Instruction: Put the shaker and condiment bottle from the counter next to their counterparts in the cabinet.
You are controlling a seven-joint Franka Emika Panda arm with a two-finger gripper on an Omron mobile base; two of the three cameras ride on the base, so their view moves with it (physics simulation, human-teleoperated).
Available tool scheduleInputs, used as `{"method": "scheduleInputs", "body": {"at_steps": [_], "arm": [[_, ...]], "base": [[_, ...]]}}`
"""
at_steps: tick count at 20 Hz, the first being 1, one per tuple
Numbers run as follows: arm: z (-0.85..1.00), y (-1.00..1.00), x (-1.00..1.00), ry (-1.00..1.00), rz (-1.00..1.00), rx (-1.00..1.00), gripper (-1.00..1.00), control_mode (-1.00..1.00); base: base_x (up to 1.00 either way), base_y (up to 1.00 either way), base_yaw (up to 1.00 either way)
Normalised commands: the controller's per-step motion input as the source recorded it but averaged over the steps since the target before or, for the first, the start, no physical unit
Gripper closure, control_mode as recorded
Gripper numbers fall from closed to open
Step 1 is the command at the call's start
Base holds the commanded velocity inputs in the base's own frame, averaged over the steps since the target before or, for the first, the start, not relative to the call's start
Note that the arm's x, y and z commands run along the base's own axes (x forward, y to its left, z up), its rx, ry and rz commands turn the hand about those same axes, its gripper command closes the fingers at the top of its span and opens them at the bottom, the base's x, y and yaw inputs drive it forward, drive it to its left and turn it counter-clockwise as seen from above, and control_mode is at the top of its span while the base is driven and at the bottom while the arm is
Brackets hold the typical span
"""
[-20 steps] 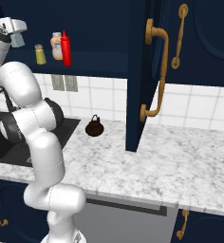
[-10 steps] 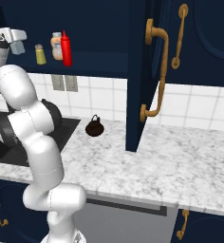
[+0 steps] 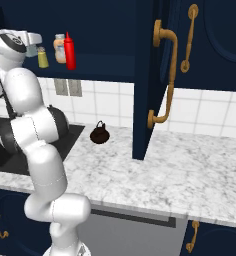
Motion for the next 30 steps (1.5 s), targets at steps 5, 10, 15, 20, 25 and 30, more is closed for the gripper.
{"method": "scheduleInputs", "body": {"at_steps": [5,10,15,20,25,30], "arm": [[-0.18,0.00,0.29,0.00,0.00,0.00,-1.00,-1.00],[-0.03,0.00,0.08,0.00,0.00,0.00,-1.00,-1.00],[0.00,0.00,0.00,0.00,0.00,0.00,-1.00,-1.00],[0.10,0.12,0.00,-0.09,0.08,0.00,-1.00,-1.00],[0.24,0.40,-0.01,-0.18,0.09,-0.05,-1.00,-1.00],[0.10,0.60,-0.44,-0.19,0.10,-0.18,-1.00,-1.00]], "base": [[0.00,0.00,0.00],[0.00,0.00,0.00],[0.00,0.00,0.00],[0.00,0.00,0.00],[0.00,0.00,0.00],[0.00,0.00,0.00]]}}
